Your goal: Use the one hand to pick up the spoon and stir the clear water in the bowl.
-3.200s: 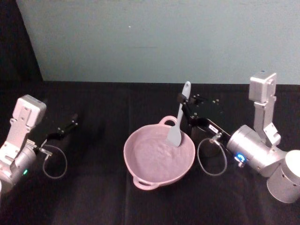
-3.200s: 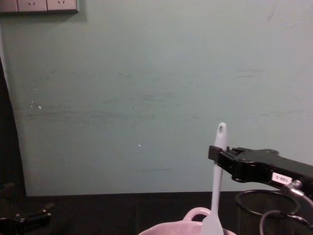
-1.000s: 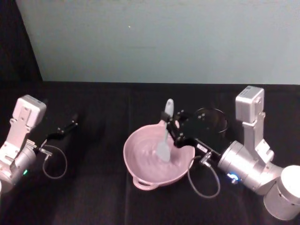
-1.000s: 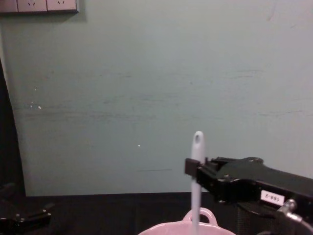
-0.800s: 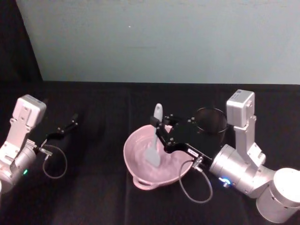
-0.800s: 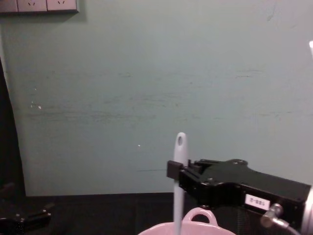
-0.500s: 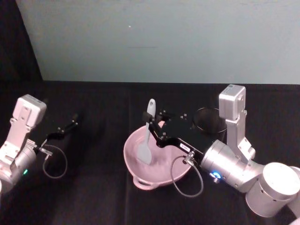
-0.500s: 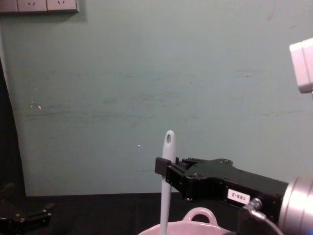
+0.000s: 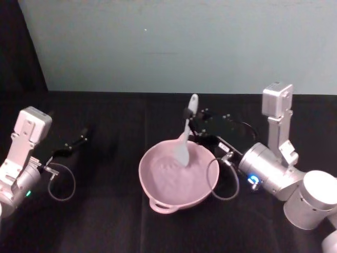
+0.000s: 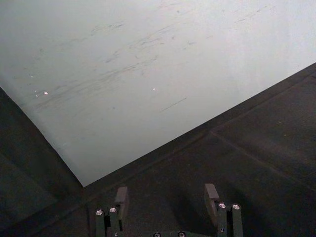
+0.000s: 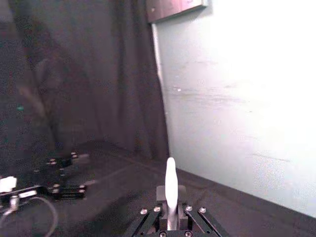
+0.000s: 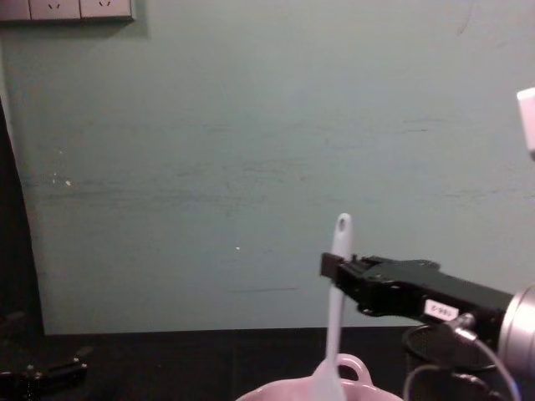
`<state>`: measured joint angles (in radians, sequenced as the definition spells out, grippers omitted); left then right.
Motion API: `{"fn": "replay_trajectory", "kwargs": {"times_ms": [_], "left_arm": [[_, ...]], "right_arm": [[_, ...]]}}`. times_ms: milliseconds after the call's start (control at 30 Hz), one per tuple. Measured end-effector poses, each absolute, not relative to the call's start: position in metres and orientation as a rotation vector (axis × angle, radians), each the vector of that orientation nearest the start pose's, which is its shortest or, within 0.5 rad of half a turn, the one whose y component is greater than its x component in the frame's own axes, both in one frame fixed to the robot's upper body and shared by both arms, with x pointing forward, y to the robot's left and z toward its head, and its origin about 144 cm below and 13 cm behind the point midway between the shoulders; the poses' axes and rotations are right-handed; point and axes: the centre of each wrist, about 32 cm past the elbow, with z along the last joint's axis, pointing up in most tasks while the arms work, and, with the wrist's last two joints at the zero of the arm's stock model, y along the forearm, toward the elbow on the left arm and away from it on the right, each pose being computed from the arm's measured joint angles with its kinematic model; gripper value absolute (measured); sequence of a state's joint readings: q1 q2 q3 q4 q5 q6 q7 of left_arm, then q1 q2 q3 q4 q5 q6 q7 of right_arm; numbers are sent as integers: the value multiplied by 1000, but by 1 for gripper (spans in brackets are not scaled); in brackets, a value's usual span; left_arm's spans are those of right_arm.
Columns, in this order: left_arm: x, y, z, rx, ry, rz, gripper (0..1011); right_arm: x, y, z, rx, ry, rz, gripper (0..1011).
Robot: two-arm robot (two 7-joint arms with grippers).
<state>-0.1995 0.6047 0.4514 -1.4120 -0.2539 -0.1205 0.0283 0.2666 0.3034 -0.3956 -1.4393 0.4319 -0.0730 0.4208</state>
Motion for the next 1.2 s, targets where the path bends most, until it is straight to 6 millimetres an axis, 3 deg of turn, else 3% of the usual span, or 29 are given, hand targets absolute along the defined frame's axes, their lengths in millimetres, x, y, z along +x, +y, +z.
{"fn": "replay_trajectory", "kwargs": {"times_ms": [300,567,933,1200], "left_arm": [[489,310,1140,304,-285,1248,1005],[489,310,1140,304,-285,1248,1005],[489,310,1140,304,-285,1248,1005],[489,310,1140,304,-285,1248,1005]], "right_arm": [[512,-229,1177,83,-73,-864,112],[501,-232,1177,57,-95,-834,112],[477,-212,1174,47,-85,-721,112],[474,-195,1174,71,-61,-673,112]]}}
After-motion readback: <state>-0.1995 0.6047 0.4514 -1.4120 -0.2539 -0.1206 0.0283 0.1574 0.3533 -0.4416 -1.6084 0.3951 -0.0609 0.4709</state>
